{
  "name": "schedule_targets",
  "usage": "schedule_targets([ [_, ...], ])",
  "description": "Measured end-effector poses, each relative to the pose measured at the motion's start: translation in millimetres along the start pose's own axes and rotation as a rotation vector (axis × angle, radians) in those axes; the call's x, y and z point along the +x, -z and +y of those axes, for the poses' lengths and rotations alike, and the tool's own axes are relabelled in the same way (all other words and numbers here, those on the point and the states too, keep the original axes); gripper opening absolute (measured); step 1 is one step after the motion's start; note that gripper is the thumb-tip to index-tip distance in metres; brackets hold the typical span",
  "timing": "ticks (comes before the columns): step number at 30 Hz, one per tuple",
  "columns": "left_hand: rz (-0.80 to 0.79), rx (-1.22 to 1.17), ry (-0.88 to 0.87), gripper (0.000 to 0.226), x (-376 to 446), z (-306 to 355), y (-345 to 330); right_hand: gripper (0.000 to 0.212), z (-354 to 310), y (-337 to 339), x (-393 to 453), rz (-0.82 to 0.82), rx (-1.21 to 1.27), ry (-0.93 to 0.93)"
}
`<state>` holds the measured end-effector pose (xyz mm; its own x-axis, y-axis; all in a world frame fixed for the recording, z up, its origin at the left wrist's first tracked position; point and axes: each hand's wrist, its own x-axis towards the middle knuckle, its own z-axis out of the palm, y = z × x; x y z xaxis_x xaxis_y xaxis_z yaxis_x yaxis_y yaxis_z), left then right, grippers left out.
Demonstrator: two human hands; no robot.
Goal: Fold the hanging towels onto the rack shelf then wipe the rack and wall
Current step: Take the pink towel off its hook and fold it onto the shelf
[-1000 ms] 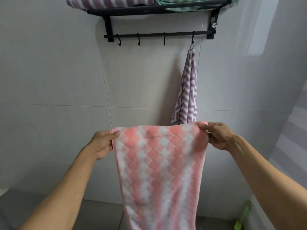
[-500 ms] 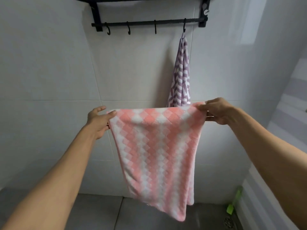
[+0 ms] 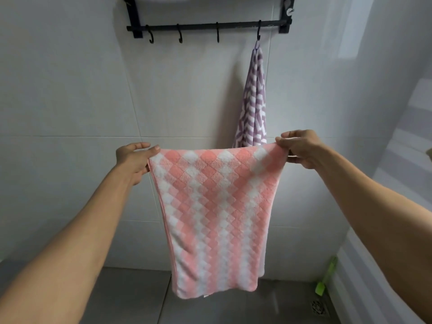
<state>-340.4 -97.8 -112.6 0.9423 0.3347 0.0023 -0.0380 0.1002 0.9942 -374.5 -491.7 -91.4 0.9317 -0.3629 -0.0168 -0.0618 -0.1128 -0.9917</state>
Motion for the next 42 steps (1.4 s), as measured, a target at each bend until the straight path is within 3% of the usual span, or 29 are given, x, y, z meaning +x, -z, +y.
schedule_targets([
  [6, 0.008, 0.033, 0.011, 0.018, -2.3, -2.6, 6.4, 0.007, 3.3, -6.1, -0.7, -0.070, -0.013, 0.012],
  [9, 0.021, 0.029, 0.016, 0.017, -2.7, -3.3, 10.6, 0.027, 5.6, -7.0, 0.8, -0.130, -0.018, 0.031],
  [16, 0.007, 0.035, 0.049, 0.015, -5.8, -10.6, 15.5, 0.017, 14.0, -10.7, 4.4, -0.037, -0.115, 0.059],
  [21, 0.024, 0.036, 0.065, 0.015, -4.5, -10.6, 22.3, 0.041, 13.2, -6.4, -0.5, -0.209, -0.116, 0.007],
  [26, 0.025, 0.038, 0.072, 0.015, -3.8, -12.7, 26.1, 0.025, 16.9, -8.4, 2.4, -0.120, -0.394, 0.067],
  [30, 0.020, 0.044, 0.068, 0.015, -1.8, -12.1, 28.7, 0.017, 20.1, -11.0, 2.3, -0.120, -0.219, -0.030],
  [35, -0.075, 0.133, 0.048, 0.042, -3.8, -8.2, 35.2, 0.026, 17.9, -12.8, 1.5, -0.162, -0.168, -0.032],
  [42, -0.106, 0.531, -0.016, 0.064, 3.1, -19.5, 34.9, 0.020, 22.4, -19.0, 1.3, -0.130, -0.404, 0.080],
])
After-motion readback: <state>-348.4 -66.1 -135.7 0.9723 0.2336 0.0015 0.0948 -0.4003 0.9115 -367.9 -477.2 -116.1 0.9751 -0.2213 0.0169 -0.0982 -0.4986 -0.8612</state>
